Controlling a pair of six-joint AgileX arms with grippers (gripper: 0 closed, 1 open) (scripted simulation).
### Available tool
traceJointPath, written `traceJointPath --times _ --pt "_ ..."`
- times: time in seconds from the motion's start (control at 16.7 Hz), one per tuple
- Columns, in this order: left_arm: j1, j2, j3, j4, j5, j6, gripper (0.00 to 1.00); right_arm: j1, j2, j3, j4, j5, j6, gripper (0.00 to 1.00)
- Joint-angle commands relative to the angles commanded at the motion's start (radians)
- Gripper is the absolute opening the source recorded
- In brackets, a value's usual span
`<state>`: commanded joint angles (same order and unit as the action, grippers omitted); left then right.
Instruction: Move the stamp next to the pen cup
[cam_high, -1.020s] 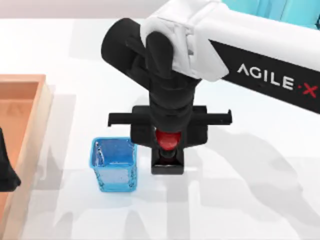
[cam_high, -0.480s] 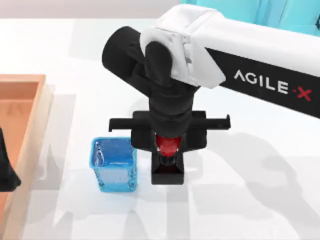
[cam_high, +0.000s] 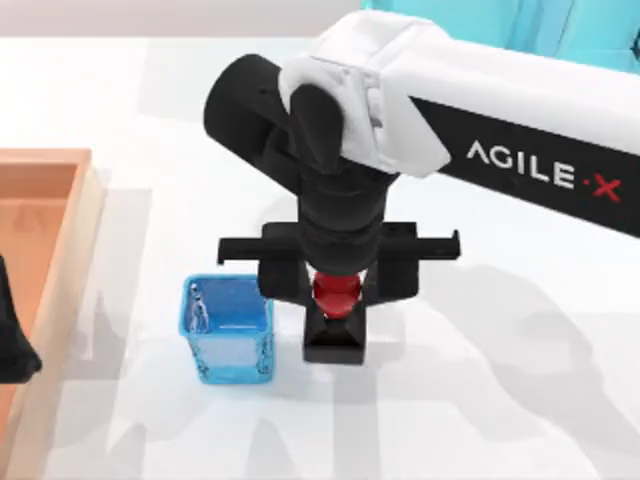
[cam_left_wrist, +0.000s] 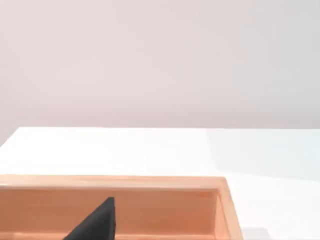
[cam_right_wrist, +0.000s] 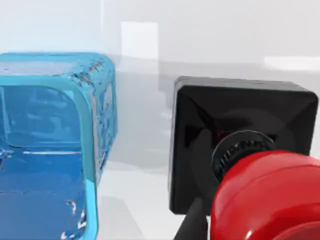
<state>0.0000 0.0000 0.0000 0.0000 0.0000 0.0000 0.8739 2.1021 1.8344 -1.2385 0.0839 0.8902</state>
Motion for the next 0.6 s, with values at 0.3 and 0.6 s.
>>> traceJointPath --times 0.3,0.6 --pt "0.000 0.000 0.000 0.000 0.000 0.000 1.00 0.000 0.000 0.000 0.000 0.000 0.000 1.00" --pt "0.000 0.000 0.000 0.000 0.000 0.000 1.00 0.000 0.000 0.000 0.000 0.000 0.000 1.00"
